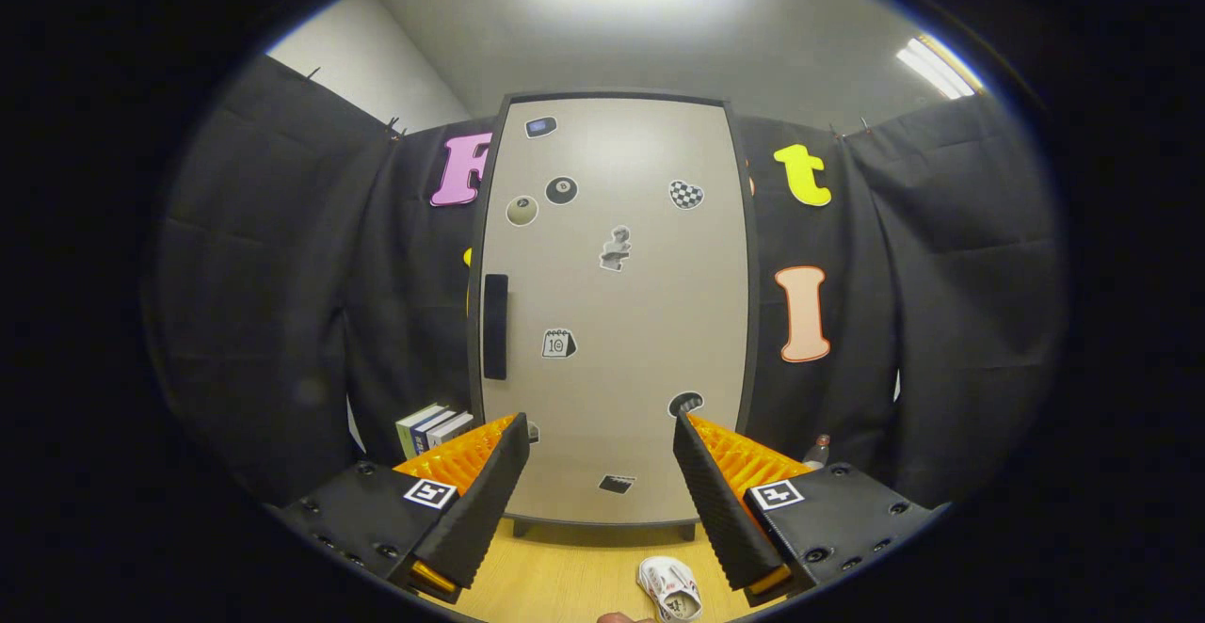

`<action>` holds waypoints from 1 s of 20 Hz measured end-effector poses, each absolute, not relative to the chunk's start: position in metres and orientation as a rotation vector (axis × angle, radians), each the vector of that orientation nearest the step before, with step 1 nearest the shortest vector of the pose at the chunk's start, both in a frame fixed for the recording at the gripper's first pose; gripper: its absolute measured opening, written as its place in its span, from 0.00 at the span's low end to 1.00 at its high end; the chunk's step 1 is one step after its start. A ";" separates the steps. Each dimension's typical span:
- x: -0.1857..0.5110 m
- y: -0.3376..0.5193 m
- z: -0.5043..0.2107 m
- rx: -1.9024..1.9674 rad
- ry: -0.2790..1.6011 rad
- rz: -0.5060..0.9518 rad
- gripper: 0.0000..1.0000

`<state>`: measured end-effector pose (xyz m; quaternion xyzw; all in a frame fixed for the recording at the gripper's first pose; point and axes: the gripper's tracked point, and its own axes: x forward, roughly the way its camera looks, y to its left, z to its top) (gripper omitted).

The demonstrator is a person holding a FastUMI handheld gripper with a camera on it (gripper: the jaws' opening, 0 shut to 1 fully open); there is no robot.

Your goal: Open the shoe cabinet door, grab the shoes and put them into the shoe cabinet, then close the shoe cabinet door.

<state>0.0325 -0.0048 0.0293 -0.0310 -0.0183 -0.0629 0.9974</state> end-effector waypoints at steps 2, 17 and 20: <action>0.044 -0.005 0.032 -0.070 -0.030 -0.136 0.97; 0.186 0.058 0.093 -0.159 -0.110 -0.045 0.97; 0.212 0.076 0.092 -0.168 -0.096 -0.012 0.97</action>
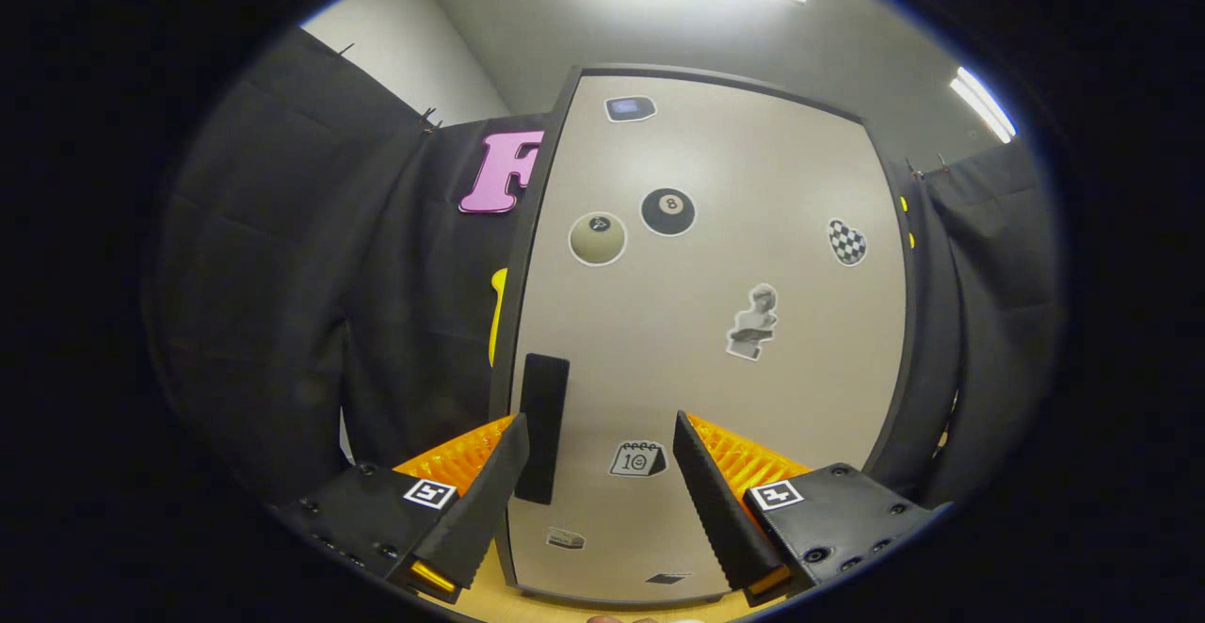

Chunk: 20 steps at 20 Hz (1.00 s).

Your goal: Open the shoe cabinet door, grab the shoes and put them into the shoe cabinet, then close the shoe cabinet door.

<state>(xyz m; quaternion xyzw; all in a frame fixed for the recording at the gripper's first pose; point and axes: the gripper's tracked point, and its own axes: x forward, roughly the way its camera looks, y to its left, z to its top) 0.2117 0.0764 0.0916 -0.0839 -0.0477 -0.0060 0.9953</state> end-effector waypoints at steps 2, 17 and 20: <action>0.226 0.084 0.087 -0.170 -0.083 -0.009 0.97; 0.273 0.103 0.047 -0.028 0.088 -0.061 0.44; 0.271 0.103 0.045 -0.023 0.110 -0.068 0.33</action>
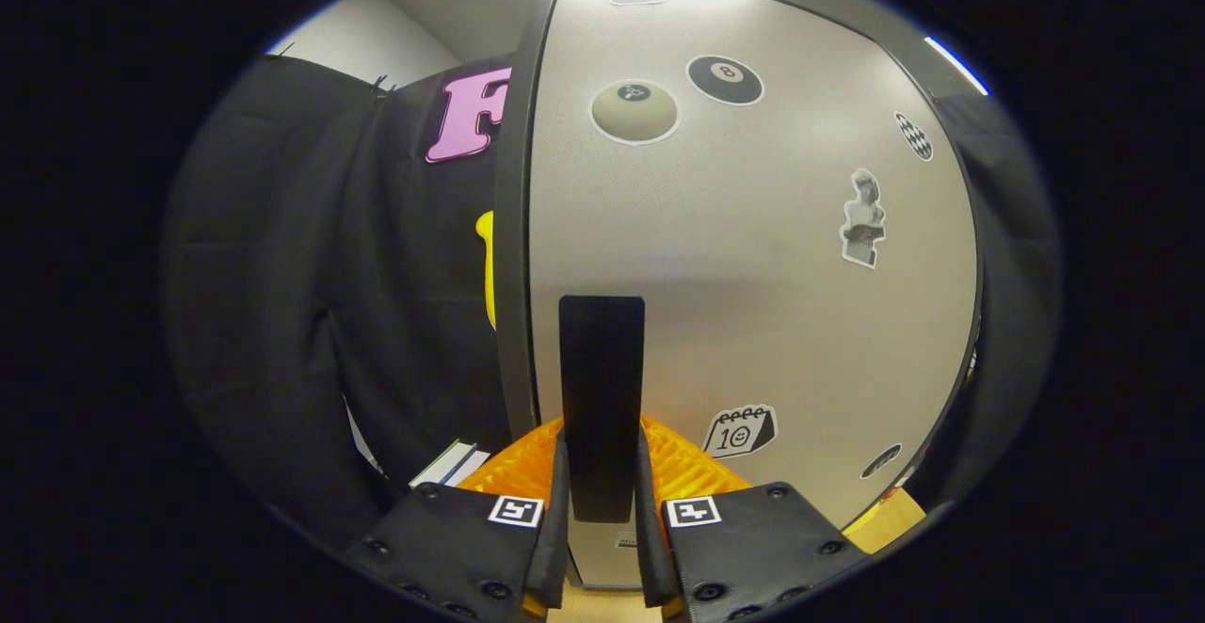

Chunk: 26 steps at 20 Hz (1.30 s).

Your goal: Open the shoe cabinet door, grab the shoes and put them into the shoe cabinet, then close the shoe cabinet door.

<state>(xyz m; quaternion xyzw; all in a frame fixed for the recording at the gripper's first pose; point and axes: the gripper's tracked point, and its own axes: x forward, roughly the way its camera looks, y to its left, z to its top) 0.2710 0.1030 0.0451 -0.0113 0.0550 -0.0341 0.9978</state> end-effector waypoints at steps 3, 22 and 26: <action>0.272 0.104 0.043 -0.016 0.134 -0.024 0.22; 0.140 0.072 0.055 -0.071 0.141 0.105 0.11; 0.113 0.047 0.057 -0.088 0.135 0.092 0.10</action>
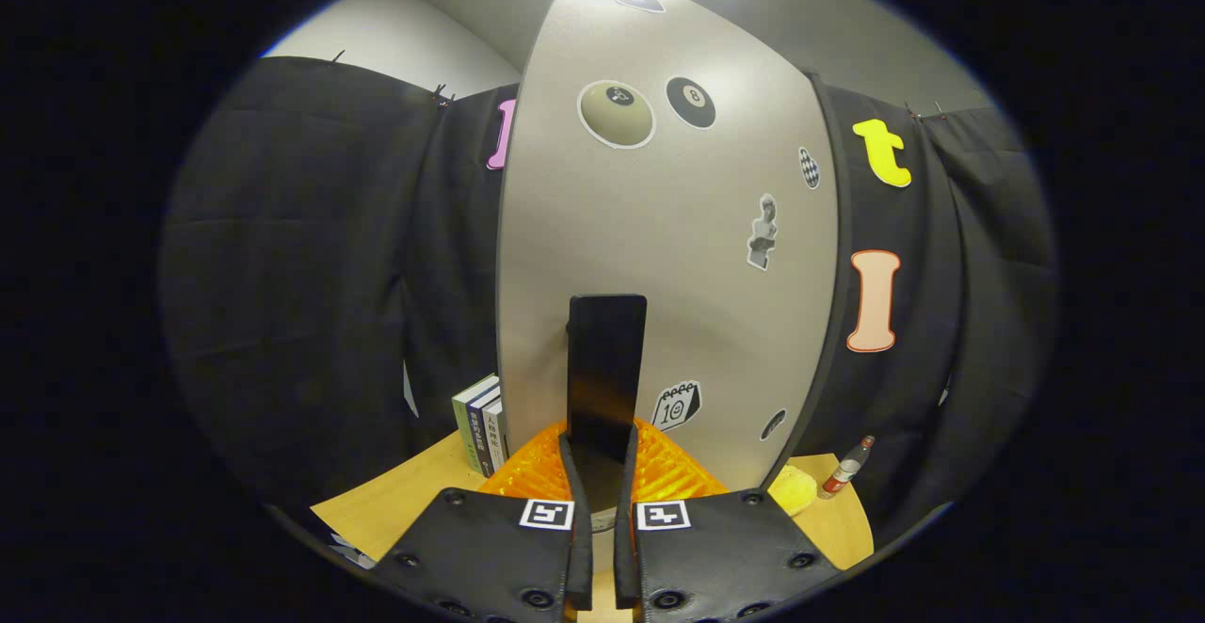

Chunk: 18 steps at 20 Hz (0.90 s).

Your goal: Open the shoe cabinet door, grab the shoes and put them into the shoe cabinet, then close the shoe cabinet door.

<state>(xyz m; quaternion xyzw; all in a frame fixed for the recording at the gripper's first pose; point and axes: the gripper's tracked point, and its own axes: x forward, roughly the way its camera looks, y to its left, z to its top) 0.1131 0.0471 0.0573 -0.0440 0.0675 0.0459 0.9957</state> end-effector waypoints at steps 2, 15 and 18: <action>0.100 0.035 0.058 -0.124 0.127 0.090 0.10; 0.044 -0.054 0.061 -0.062 0.112 0.033 0.09; 0.036 -0.079 0.064 -0.034 0.091 0.030 0.12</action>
